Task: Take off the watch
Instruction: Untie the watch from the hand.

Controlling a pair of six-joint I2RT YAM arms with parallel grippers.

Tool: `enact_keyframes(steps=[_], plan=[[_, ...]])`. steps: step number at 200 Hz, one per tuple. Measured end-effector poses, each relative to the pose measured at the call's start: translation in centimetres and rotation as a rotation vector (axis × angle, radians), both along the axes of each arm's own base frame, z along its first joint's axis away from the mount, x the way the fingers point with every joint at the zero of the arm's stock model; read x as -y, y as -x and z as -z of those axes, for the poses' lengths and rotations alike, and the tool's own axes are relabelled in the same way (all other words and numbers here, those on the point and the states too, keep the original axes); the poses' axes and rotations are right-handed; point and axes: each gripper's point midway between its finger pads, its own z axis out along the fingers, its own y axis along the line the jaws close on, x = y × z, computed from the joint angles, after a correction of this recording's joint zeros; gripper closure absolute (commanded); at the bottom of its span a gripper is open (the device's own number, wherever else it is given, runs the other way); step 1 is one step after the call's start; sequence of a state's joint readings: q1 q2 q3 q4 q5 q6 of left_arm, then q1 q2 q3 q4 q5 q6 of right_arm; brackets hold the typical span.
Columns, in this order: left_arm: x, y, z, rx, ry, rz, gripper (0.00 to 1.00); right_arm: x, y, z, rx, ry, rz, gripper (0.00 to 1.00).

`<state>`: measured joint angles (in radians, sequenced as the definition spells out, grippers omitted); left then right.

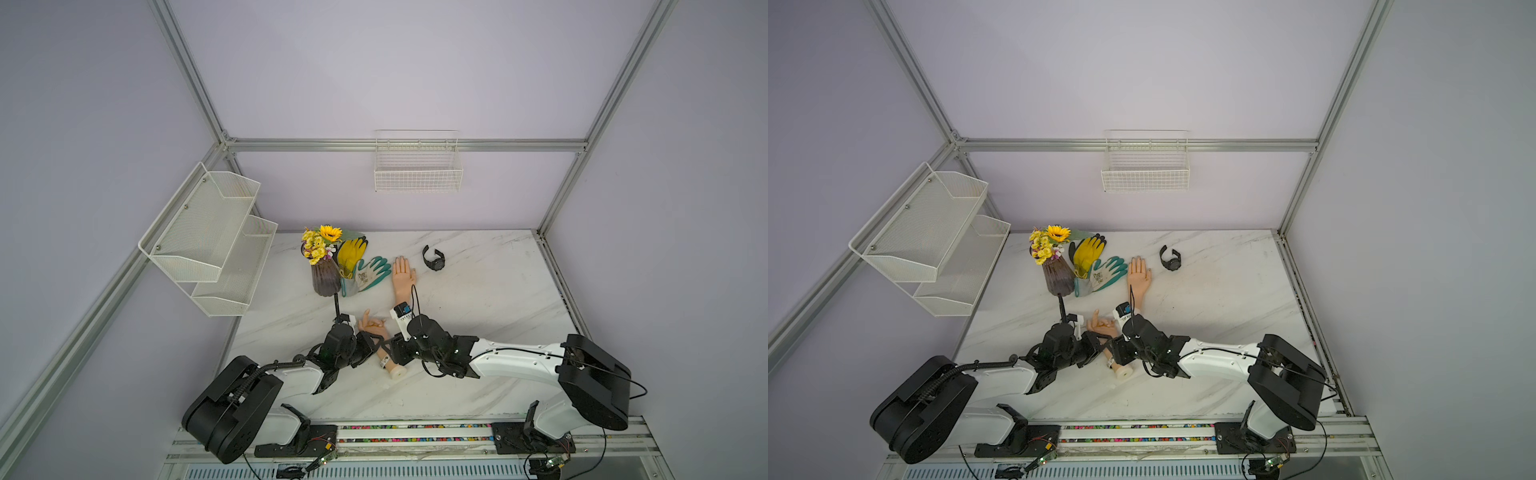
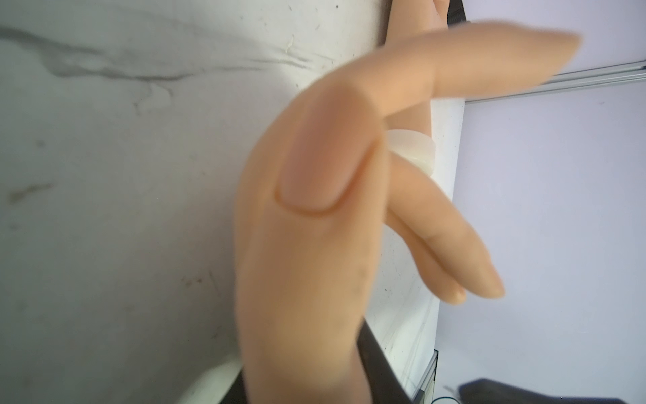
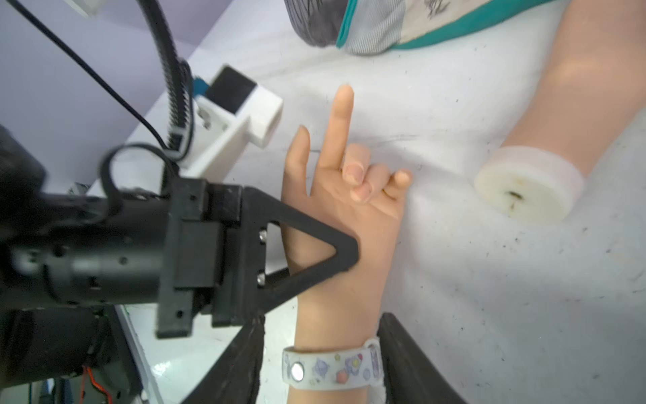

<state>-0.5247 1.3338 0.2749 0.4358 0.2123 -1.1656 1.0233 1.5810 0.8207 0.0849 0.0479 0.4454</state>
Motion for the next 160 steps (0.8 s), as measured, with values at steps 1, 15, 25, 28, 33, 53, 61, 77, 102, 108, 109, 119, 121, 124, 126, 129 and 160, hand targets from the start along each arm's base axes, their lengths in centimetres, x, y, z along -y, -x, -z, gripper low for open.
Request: enact_keyframes(steps=[1, 15, 25, 28, 33, 53, 61, 77, 102, 108, 109, 119, 121, 124, 126, 129, 160], plan=[[0.0, 0.0, 0.0, 0.0, -0.002, -0.001, 0.9, 0.0, 0.0, 0.1, -0.001, 0.004, -0.001, 0.45], [-0.3, -0.1, -0.1, 0.006, -0.02, -0.009, 0.9, 0.2, 0.3, 1.4, -0.015, 0.063, -0.013, 0.45], [-0.5, -0.1, -0.1, 0.008, -0.031, -0.012, 0.9, 0.2, 0.6, 1.8, -0.02, 0.089, -0.025, 0.46], [-0.5, -0.1, 0.0, 0.007, -0.033, -0.012, 0.9, 0.2, 0.7, 1.9, -0.02, 0.095, -0.03, 0.46], [-0.5, -0.1, 0.0, 0.009, -0.037, -0.011, 0.9, 0.1, 0.7, 1.9, -0.019, 0.102, -0.038, 0.46], [-0.6, -0.1, 0.0, 0.01, -0.041, -0.012, 0.89, -0.2, 0.7, 1.8, -0.011, 0.115, -0.055, 0.44], [-0.6, -0.1, 0.0, 0.01, -0.042, -0.013, 0.9, -0.5, 0.7, 1.8, -0.007, 0.118, -0.061, 0.44], [-0.6, -0.1, 0.0, 0.009, -0.042, -0.013, 0.9, -1.0, 0.7, 1.8, -0.001, 0.126, -0.072, 0.41], [-0.6, -0.1, 0.0, 0.008, -0.043, -0.013, 0.89, -1.7, 1.0, 1.9, 0.01, 0.137, -0.091, 0.37], [-0.6, -0.1, 0.1, 0.007, -0.043, -0.013, 0.9, -1.7, 1.0, 1.9, 0.011, 0.139, -0.091, 0.37], [-0.6, -0.1, 0.1, 0.007, -0.043, -0.013, 0.9, -1.7, 1.0, 2.0, 0.012, 0.141, -0.092, 0.37], [-0.6, -0.1, 0.1, 0.007, -0.043, -0.013, 0.9, -1.7, 1.1, 2.1, 0.014, 0.149, -0.091, 0.37], [-0.6, -0.1, 0.1, 0.008, -0.043, -0.013, 0.89, -1.6, 1.1, 2.1, 0.014, 0.152, -0.09, 0.37], [-0.6, -0.1, 0.1, 0.007, -0.043, -0.013, 0.89, -1.6, 1.1, 2.2, 0.014, 0.155, -0.089, 0.37], [-0.6, -0.1, 0.1, 0.007, -0.043, -0.013, 0.9, -1.5, 1.1, 2.2, 0.014, 0.157, -0.088, 0.37], [-0.6, -0.1, 0.1, 0.007, -0.043, -0.013, 0.9, -1.5, 1.1, 2.3, 0.013, 0.162, -0.088, 0.37], [-0.6, -0.1, 0.1, 0.006, -0.044, -0.013, 0.9, -0.9, 1.2, 2.9, 0.007, 0.196, -0.079, 0.38]])
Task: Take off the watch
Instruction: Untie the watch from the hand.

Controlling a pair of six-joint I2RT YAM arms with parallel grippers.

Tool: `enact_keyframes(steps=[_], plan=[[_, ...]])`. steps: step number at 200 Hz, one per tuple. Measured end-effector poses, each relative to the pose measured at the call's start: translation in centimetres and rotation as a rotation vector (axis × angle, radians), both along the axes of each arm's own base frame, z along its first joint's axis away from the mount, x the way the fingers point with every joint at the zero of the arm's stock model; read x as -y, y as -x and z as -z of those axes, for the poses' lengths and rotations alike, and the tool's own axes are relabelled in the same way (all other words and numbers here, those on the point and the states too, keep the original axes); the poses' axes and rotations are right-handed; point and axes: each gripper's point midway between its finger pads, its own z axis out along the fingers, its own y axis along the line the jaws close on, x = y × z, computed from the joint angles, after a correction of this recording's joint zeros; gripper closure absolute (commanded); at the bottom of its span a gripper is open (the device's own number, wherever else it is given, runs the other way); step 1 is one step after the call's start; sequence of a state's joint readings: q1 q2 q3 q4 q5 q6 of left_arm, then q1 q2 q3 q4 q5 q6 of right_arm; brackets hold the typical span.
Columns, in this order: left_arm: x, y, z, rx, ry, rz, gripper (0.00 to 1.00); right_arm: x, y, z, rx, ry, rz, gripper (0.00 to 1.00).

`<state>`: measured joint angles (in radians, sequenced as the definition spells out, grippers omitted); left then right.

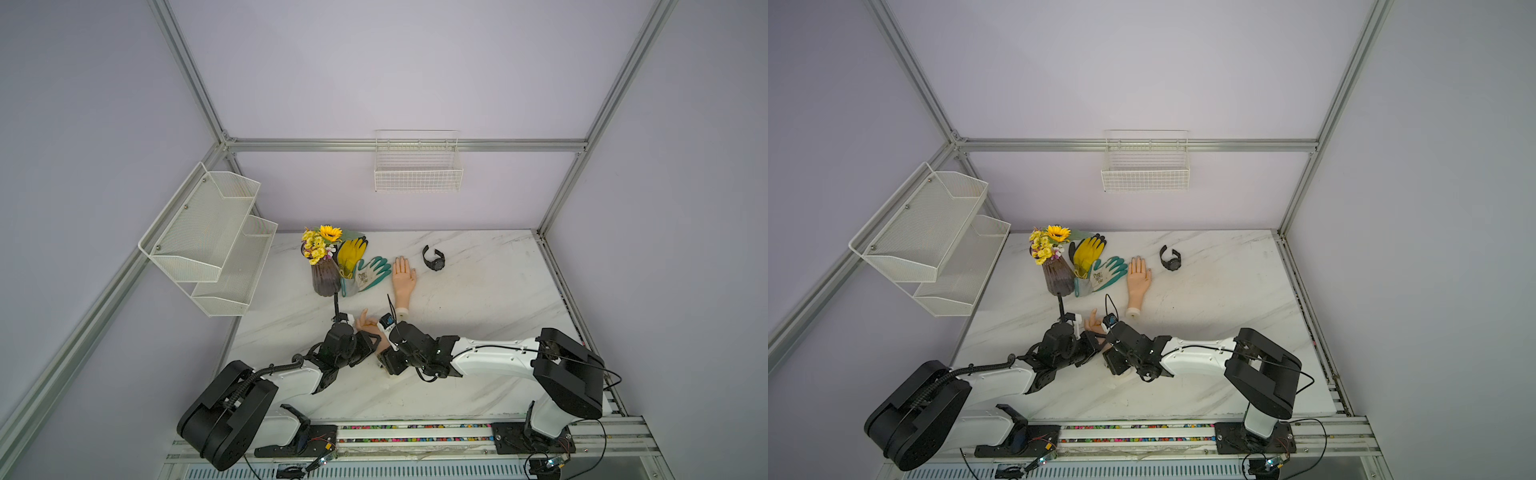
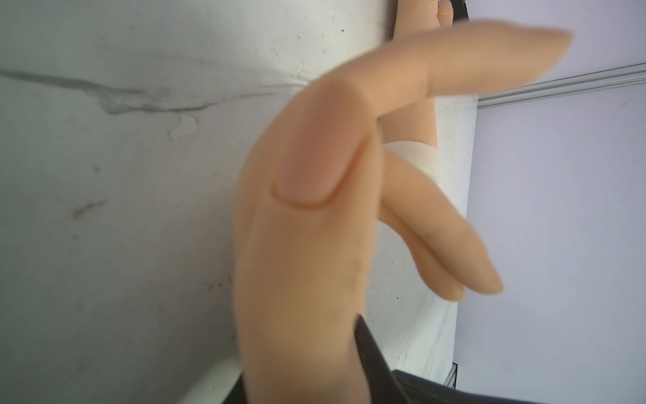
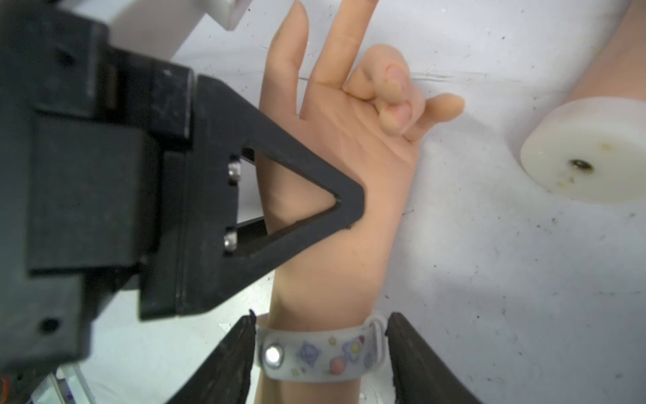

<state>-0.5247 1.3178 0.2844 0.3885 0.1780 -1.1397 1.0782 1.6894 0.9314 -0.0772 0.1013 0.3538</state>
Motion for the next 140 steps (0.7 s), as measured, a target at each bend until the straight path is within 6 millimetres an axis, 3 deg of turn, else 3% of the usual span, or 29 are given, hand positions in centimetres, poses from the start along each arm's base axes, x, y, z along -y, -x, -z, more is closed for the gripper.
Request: enact_keyframes(steps=[28, 59, 140], plan=[[0.05, -0.08, 0.06, 0.001, 0.001, 0.0, 0.9, 0.09, -0.09, 0.24, 0.006, 0.01, 0.007, 0.38], [0.06, -0.1, 0.03, 0.003, 0.002, 0.0, 0.9, -0.09, -0.02, 0.58, 0.01, 0.019, 0.009, 0.29], [0.2, -0.33, 0.11, 0.01, 0.006, 0.0, 0.9, 0.29, -0.65, 0.57, 0.043, 0.035, 0.075, 0.37]])
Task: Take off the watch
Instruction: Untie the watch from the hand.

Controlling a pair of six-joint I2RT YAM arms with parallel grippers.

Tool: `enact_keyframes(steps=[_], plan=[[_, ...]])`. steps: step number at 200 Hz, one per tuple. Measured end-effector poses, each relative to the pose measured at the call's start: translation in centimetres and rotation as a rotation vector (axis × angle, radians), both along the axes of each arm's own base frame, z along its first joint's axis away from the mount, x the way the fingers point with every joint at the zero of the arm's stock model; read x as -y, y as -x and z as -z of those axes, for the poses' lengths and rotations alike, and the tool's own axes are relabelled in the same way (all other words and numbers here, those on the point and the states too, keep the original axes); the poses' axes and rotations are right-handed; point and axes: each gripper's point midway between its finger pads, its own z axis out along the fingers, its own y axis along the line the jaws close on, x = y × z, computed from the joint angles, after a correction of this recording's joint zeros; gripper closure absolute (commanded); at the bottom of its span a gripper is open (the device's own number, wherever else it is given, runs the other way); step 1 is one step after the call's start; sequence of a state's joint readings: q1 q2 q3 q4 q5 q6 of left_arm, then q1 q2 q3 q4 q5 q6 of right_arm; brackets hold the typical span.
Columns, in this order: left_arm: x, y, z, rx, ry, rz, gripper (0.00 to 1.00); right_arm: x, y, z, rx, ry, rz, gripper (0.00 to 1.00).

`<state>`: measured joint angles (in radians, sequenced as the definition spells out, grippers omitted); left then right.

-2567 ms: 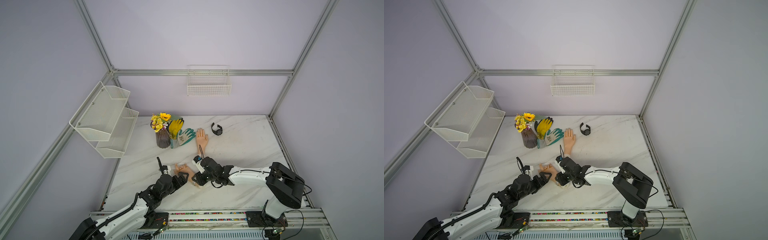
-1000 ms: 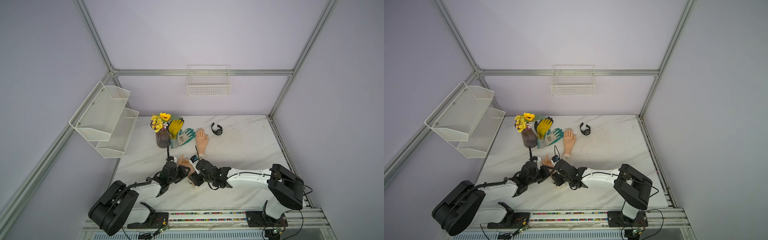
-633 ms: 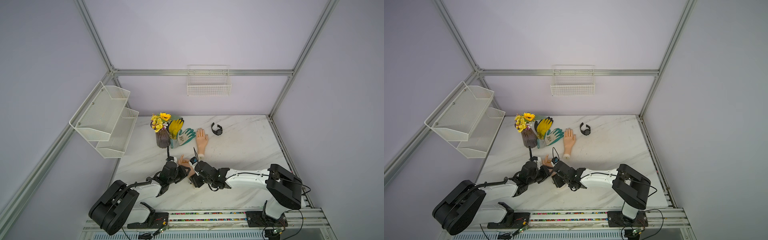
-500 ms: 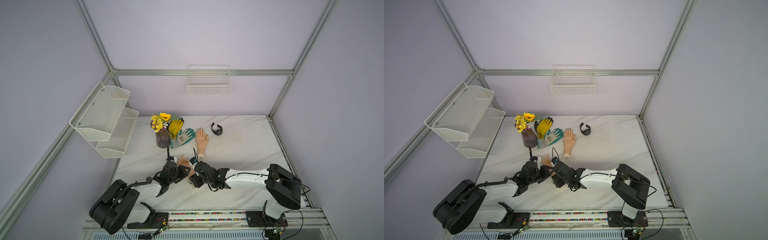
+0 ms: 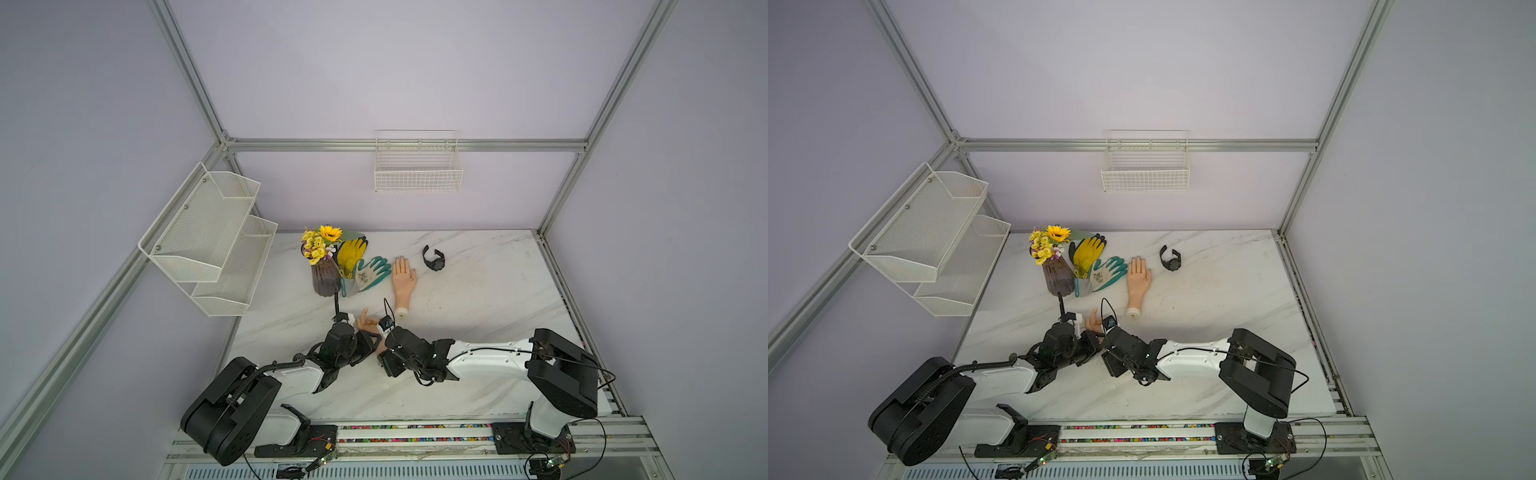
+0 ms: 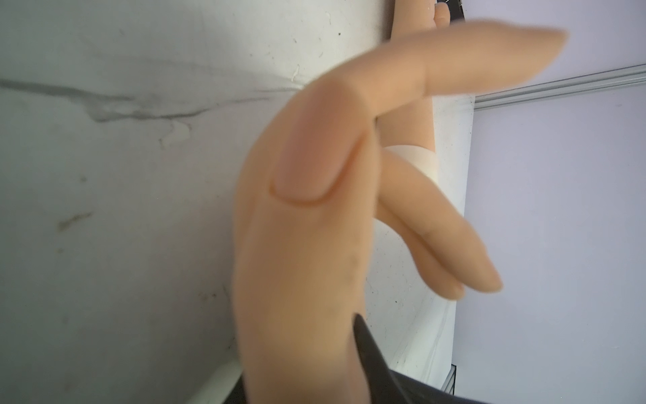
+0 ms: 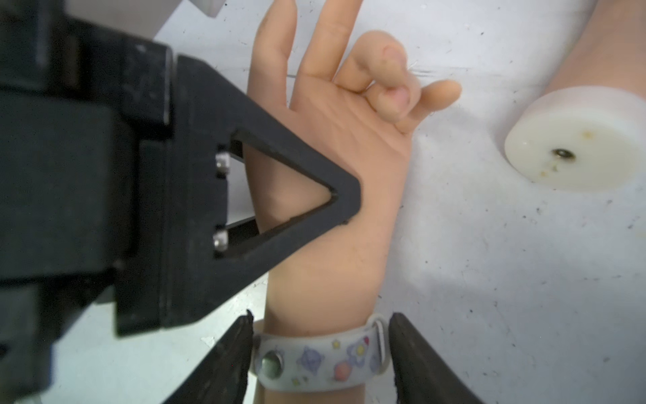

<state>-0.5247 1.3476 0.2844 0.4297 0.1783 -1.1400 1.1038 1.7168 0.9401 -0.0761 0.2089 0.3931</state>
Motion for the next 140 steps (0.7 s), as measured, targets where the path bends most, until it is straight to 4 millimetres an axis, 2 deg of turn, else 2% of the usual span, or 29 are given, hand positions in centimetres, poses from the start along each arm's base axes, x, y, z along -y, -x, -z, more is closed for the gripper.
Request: enact_keyframes(steps=[59, 87, 113, 140], plan=[[0.1, -0.2, -0.1, 0.007, 0.005, 0.001, 0.9, 0.5, -0.6, -0.7, 0.029, -0.003, 0.052, 0.41], [0.1, -0.2, -0.1, 0.009, 0.006, 0.0, 0.91, 0.6, -0.7, -0.8, 0.033, -0.005, 0.063, 0.48], [0.1, -0.2, -0.2, 0.012, 0.007, 0.0, 0.9, 0.6, -0.7, -1.2, 0.037, -0.014, 0.072, 0.59], [0.3, -0.5, -0.5, 0.019, 0.011, 0.001, 0.9, 0.6, -0.9, -1.7, 0.049, -0.024, 0.08, 0.79]])
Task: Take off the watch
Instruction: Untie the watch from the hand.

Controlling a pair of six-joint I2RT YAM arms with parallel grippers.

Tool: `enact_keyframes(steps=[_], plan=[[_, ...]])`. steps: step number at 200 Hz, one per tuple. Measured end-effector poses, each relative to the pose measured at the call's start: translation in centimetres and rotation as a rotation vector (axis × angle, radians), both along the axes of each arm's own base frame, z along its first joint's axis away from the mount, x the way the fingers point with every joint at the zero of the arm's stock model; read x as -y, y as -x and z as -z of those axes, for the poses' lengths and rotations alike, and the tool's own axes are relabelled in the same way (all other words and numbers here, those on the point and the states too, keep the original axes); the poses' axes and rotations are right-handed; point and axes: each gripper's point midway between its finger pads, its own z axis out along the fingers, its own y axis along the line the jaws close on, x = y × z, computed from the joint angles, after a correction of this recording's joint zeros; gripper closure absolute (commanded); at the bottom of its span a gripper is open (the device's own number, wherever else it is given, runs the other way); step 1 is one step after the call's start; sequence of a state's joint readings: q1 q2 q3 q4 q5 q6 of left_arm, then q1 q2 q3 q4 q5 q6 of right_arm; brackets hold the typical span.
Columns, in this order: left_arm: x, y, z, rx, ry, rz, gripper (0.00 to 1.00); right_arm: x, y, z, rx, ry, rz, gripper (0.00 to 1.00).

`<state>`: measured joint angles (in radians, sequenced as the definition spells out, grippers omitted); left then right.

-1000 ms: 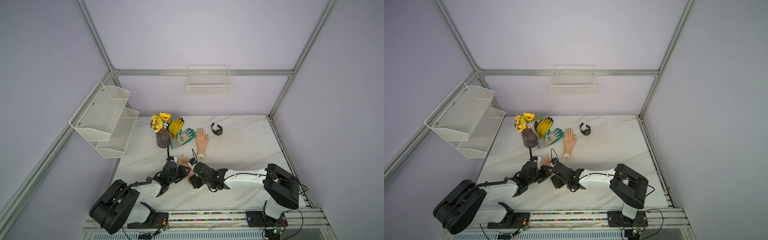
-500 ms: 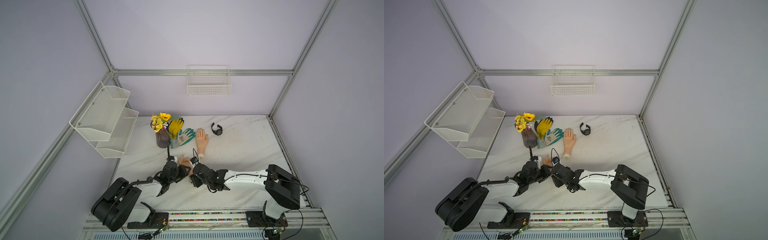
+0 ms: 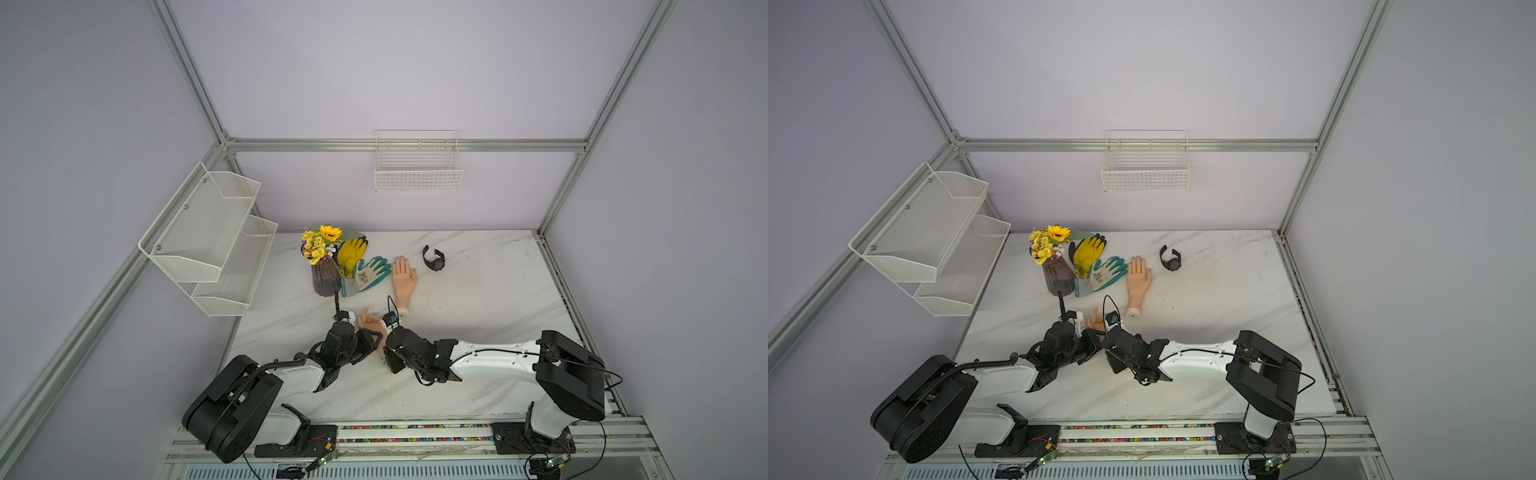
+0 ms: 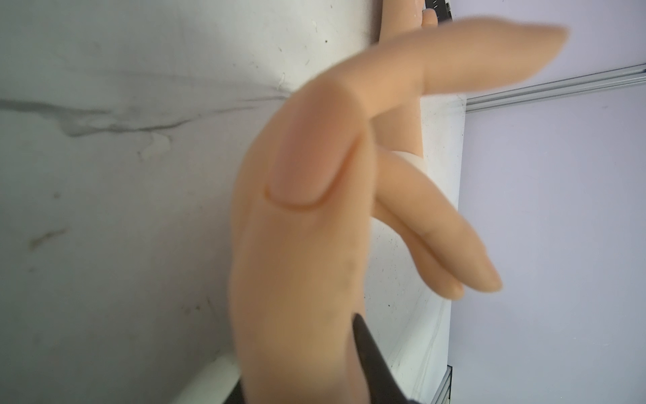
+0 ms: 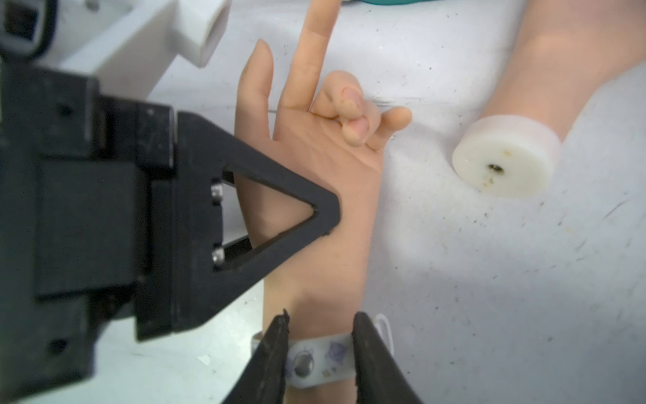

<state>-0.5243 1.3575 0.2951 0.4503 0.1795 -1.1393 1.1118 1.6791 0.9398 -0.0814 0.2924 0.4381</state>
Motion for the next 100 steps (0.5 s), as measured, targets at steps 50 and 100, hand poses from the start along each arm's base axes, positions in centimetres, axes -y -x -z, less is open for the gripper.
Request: enact_keyframes(steps=[50, 100], plan=[[0.06, -0.15, 0.12, -0.009, 0.007, 0.005, 0.9, -0.28, 0.07, -0.13, -0.002, -0.013, -0.005, 0.89], [-0.14, -0.21, 0.16, -0.013, 0.01, 0.005, 0.9, -0.63, 0.05, -0.38, -0.004, -0.036, -0.005, 0.97]])
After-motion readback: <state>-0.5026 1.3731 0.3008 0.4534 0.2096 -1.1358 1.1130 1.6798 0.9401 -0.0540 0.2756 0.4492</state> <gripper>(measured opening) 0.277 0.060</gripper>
